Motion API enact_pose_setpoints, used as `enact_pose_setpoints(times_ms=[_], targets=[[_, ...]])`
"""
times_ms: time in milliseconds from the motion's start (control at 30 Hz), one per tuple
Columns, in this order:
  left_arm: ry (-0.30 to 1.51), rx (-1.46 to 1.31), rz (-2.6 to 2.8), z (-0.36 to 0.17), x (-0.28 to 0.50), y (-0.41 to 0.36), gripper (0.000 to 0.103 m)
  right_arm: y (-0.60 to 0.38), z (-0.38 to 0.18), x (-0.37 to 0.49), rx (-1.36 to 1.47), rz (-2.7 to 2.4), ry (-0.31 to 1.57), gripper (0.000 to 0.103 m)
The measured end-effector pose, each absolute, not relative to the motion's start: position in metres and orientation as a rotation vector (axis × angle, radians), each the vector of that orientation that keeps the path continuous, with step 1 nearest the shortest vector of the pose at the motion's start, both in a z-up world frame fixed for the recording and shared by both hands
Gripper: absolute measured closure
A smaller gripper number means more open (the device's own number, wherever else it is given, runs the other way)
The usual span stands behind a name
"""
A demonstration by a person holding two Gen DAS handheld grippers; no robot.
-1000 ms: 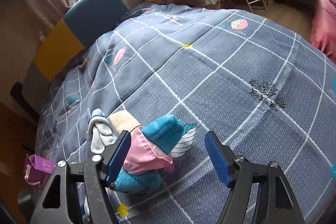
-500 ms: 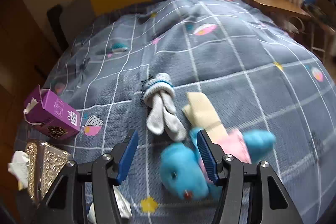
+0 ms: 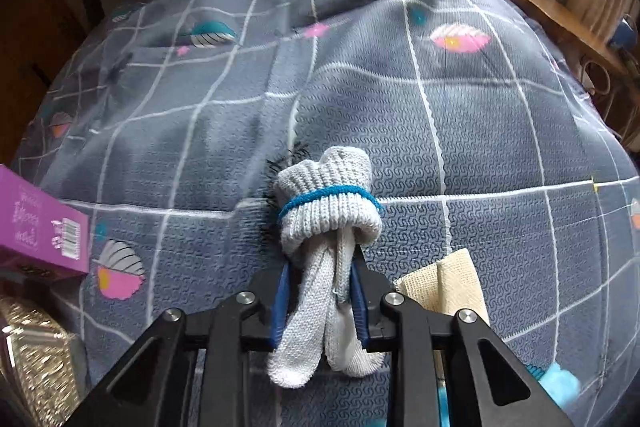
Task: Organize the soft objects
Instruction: 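Grasp the grey knit glove with the right tool while left tool lifts wipes pack, then carry the wipes pack into the gold tray and release it with left tool while right tool holds glove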
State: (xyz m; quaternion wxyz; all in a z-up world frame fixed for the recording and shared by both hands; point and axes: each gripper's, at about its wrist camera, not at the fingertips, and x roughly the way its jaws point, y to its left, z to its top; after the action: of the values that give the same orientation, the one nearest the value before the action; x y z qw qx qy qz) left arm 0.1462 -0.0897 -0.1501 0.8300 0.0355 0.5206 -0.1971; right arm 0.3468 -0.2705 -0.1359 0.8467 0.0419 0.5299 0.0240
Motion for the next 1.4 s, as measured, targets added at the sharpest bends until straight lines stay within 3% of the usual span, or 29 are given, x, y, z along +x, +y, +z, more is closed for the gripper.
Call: enact_pose_setpoints(times_ms=[267, 433, 833, 1167, 1400], targets=[[1.124, 0.052, -0.41, -0.147, 0.151, -0.088, 0.057, -0.277, -0.092, 0.278, 0.226, 0.252, 1.093, 0.076], [1.138, 0.051, -0.395, -0.143, 0.155, -0.088, 0.059, -0.284, -0.108, 0.203, 0.282, 0.309, 1.144, 0.076], [1.104, 0.009, -0.348, -0.1, 0.166, -0.078, 0.061, -0.282, -0.156, 0.177, 0.118, 0.221, 1.285, 0.074], [1.027, 0.02, -0.319, -0.028, 0.276, -0.085, 0.061, -0.277, -0.161, 0.177, 0.097, 0.213, 1.298, 0.074], [0.923, -0.05, -0.114, 0.03, 0.341, 0.008, 0.061, -0.262, -0.165, 0.177, 0.025, 0.215, 1.283, 0.073]])
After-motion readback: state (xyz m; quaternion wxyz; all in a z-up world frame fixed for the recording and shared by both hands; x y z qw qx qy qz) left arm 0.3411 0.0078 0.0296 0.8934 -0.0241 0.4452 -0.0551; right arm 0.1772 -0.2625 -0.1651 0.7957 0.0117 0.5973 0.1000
